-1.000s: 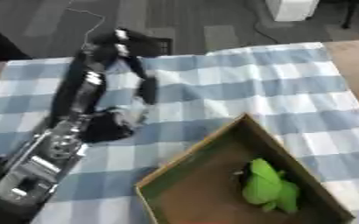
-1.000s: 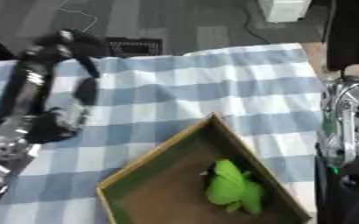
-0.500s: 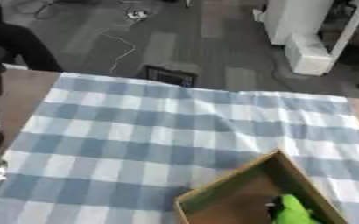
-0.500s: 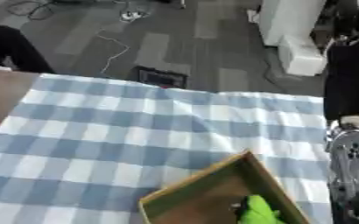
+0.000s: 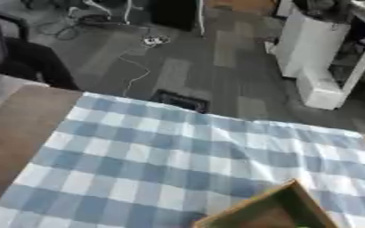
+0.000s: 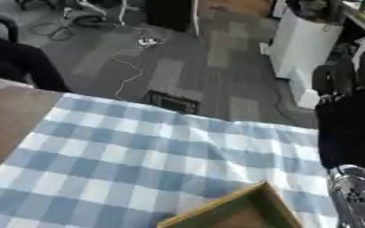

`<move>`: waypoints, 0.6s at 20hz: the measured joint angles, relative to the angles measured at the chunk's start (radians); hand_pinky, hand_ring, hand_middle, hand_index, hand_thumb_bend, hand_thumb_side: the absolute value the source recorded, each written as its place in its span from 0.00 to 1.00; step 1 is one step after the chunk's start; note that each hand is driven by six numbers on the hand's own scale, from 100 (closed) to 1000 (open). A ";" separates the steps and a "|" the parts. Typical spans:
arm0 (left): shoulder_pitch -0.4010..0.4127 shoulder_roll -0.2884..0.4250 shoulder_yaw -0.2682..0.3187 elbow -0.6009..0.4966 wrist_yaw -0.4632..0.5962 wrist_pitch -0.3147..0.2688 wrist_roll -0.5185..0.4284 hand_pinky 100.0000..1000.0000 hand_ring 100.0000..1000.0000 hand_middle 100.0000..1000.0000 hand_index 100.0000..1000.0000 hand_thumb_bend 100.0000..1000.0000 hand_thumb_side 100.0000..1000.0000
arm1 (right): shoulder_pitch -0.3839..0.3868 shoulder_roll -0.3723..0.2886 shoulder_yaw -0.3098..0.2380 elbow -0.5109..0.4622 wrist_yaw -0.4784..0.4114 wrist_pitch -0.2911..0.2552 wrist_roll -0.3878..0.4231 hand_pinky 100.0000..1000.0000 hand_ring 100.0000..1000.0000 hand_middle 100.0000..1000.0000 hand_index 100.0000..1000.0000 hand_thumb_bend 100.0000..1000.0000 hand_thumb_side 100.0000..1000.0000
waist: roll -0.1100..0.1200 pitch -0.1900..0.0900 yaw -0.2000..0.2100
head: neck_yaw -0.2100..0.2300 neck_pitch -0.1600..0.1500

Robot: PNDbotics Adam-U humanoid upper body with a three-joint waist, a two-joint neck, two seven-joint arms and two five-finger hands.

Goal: Pick up objects on the table and place them in the box.

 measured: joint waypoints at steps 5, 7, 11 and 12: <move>0.007 0.000 -0.021 0.000 0.050 0.005 0.005 0.01 0.11 0.28 0.55 0.00 0.74 | 0.000 0.000 0.004 0.000 0.004 0.010 0.011 0.41 0.37 0.34 0.58 0.00 0.71 | -0.001 0.004 -0.008 | 0.010 0.118; 0.014 0.000 -0.035 0.000 0.068 0.001 0.001 0.01 0.10 0.28 0.56 0.00 0.74 | 0.000 0.001 0.004 0.000 0.004 0.012 0.012 0.41 0.37 0.34 0.57 0.00 0.71 | -0.001 0.009 -0.014 | 0.010 0.170; 0.020 -0.001 -0.057 0.000 0.104 -0.017 -0.017 0.00 0.09 0.29 0.56 0.00 0.74 | -0.008 0.006 0.006 0.000 0.004 0.012 0.012 0.41 0.37 0.34 0.57 0.00 0.71 | 0.000 0.016 -0.020 | -0.003 0.239; 0.023 -0.001 -0.062 0.000 0.112 -0.022 -0.022 0.00 0.09 0.29 0.56 0.00 0.74 | -0.013 0.009 0.006 0.000 0.004 0.012 0.012 0.41 0.37 0.34 0.57 0.00 0.71 | 0.000 0.018 -0.024 | -0.010 0.245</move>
